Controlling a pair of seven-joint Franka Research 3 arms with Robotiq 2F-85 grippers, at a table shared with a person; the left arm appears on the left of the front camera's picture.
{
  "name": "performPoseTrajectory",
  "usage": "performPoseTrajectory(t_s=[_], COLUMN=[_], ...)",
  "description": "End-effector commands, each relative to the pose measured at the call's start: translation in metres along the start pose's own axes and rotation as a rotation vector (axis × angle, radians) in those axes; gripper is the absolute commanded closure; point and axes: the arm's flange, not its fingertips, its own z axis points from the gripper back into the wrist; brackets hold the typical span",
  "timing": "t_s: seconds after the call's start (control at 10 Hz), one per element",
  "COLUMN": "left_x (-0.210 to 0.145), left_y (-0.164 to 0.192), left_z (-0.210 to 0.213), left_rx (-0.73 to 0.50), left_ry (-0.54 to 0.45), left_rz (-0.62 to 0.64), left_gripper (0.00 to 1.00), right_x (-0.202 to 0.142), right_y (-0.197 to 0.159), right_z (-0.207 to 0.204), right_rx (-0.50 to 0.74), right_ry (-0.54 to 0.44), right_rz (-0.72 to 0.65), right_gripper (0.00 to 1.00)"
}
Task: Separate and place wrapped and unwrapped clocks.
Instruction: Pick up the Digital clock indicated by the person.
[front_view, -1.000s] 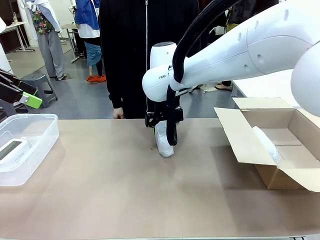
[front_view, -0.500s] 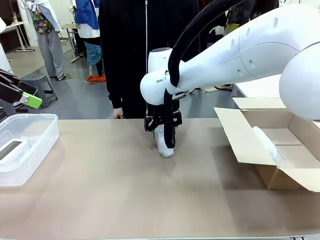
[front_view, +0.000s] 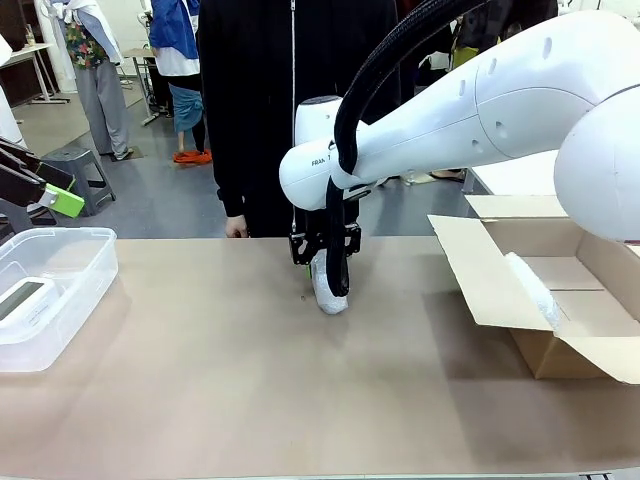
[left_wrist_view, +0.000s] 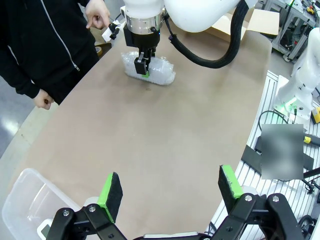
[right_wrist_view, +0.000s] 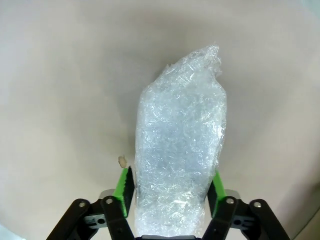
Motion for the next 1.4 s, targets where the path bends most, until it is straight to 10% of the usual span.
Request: performPoseTrajectory(t_s=[0.0, 0.4, 1.3], left_x=[-0.001, -0.001, -0.001], left_y=[0.0, 0.0, 0.0], left_z=[-0.001, -0.001, -0.001], left_rx=[-0.007, -0.007, -0.007], left_ry=[0.005, 0.005, 0.005], left_rz=[-0.012, -0.012, -0.012], left_gripper=[0.0, 0.0, 0.0], right_x=[0.004, 0.004, -0.116], right_y=[-0.001, -0.002, 0.006], right_z=[0.0, 0.001, 0.195], right_rx=[0.004, 0.013, 0.084], right_ry=[0.0, 0.002, -0.152], right_rz=[0.006, 0.007, 0.163], right_gripper=[0.55, 0.94, 0.94])
